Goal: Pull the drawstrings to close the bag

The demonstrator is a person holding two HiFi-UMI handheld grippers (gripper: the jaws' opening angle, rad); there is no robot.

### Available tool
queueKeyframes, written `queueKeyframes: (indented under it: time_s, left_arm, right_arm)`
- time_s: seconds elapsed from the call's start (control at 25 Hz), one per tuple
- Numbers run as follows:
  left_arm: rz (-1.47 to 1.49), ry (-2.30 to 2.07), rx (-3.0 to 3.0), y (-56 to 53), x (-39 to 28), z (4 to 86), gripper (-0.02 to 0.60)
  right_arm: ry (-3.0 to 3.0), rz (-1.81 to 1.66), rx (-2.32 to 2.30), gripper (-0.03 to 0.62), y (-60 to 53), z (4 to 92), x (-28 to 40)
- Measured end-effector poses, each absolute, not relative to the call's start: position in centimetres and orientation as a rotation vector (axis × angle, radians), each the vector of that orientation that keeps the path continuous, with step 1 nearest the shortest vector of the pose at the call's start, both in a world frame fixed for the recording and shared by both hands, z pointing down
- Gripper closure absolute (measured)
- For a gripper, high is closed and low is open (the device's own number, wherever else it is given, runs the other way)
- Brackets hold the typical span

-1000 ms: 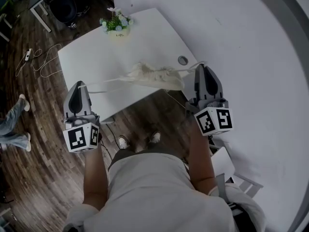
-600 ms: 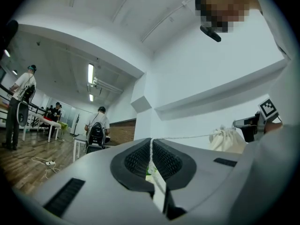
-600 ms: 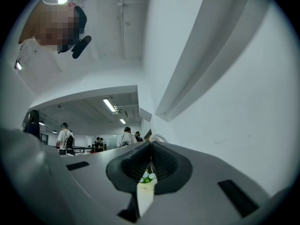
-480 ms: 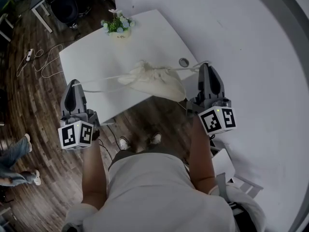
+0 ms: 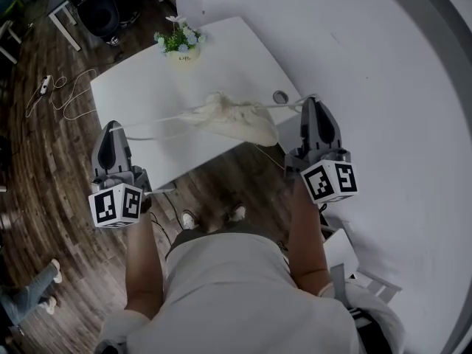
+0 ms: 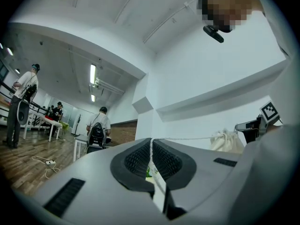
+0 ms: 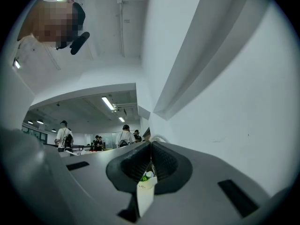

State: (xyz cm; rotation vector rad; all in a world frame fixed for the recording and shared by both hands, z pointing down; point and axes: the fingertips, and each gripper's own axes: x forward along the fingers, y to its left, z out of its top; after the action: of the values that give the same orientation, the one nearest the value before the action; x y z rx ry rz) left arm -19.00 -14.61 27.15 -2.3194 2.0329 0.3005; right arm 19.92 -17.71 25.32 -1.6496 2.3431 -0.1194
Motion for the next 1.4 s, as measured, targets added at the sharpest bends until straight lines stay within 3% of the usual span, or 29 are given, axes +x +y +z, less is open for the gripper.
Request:
queueKeyframes:
  time_s: [1.08,1.4]
  left_arm:
    - [0.288,2.054,-2.29,-14.9,-19.2,26.1,0.565]
    - [0.416,2.12,-2.252,-13.8,-20.5,24.2,0.566]
  right_arm:
    - [2.332,-0.151,-1.588,0.556,-19.5,24.9,21.7]
    - [2.287,-0.14,-1.592,0.556,-19.2,23.4,24.4]
